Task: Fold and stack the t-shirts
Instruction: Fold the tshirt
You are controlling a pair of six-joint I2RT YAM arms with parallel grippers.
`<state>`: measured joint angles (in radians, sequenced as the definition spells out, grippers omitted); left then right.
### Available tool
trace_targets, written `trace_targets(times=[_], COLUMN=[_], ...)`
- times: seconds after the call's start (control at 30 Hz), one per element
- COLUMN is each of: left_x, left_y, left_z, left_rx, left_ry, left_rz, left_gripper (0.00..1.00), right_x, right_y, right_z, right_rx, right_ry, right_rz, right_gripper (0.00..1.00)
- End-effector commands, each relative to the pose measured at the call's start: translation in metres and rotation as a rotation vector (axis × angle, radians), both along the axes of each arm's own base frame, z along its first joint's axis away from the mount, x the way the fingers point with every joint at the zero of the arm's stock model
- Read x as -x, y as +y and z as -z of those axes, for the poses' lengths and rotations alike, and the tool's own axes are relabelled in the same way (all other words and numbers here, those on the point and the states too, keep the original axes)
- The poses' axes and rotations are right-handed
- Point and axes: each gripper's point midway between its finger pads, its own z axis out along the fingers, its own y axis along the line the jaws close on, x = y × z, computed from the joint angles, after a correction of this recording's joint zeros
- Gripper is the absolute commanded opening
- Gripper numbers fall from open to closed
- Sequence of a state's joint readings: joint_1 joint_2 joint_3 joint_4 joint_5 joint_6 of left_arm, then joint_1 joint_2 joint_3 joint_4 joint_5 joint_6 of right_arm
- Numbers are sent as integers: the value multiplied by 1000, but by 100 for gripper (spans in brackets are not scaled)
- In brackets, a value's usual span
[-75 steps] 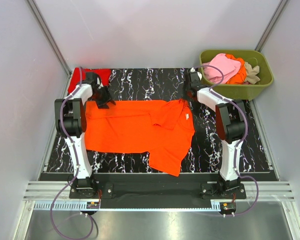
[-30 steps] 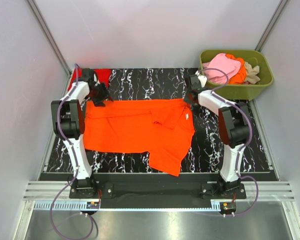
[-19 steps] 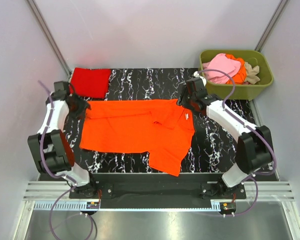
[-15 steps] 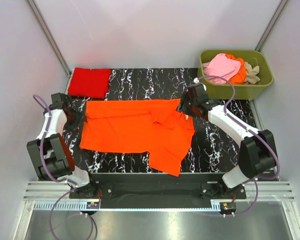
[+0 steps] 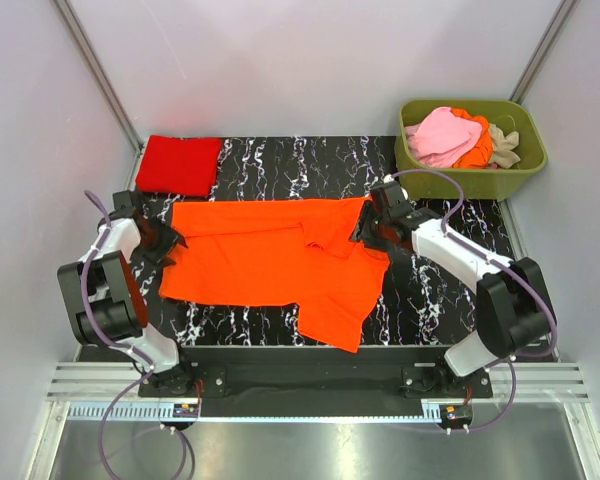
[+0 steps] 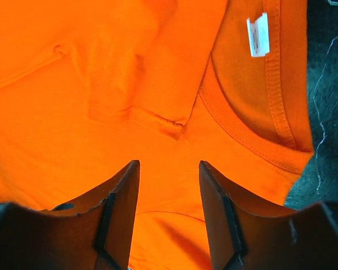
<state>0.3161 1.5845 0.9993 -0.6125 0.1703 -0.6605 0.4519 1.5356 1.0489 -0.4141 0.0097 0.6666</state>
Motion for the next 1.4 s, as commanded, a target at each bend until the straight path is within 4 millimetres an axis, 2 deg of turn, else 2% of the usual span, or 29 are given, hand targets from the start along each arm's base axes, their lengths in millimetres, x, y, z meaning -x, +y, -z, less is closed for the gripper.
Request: trace_targets(times=[0.0, 0.07, 0.1, 0.13, 0.2, 0.3, 0.33, 0.5, 0.57, 0.87, 1.07, 1.13, 1.3, 1.37], left_x=[-41, -54, -57, -66, -74, -82, -89, -103, -110, -117, -114, -113, -116, -116], left_y=[5, 4, 4, 6, 12, 16, 19, 24, 25, 27, 29, 31, 33, 35], left_z=[-33, -38, -29, -33, -28, -20, -24, -14, -15, -6, 0, 0, 1, 1], left_rx=[-27, -2, 12, 12, 6, -8, -14, -16, -10, 7, -4, -15, -27, -34], left_ry=[-198, -221, -195, -208, -198, -184, -197, -184, -194, -185, -165, -164, -166, -162], left_rz=[34, 39, 41, 44, 37, 41, 45, 66, 74, 105, 111, 115, 123, 121], left_gripper=[57, 57, 57, 57, 57, 61, 61, 60, 59, 41, 34, 29, 4, 0], right_x=[-9, -13, -15, -15, -14, -13, -13, -19, -20, -21, -19, -16, -12, -14], right_y=[3, 6, 10, 14, 20, 22, 23, 28, 30, 27, 29, 31, 33, 34], right_z=[6, 15, 15, 17, 25, 35, 40, 48, 51, 57, 62, 65, 69, 70], right_rx=[-23, -35, -51, -70, -101, -124, -138, -166, -165, -166, -159, -153, -144, -138], right_ry=[-2, 19, 26, 42, 72, 99, 120, 141, 146, 159, 182, 192, 194, 192], right_rz=[72, 93, 91, 109, 152, 216, 253, 355, 370, 454, 465, 466, 476, 471], right_gripper=[53, 51, 51, 50, 49, 49, 49, 48, 47, 48, 49, 49, 49, 46])
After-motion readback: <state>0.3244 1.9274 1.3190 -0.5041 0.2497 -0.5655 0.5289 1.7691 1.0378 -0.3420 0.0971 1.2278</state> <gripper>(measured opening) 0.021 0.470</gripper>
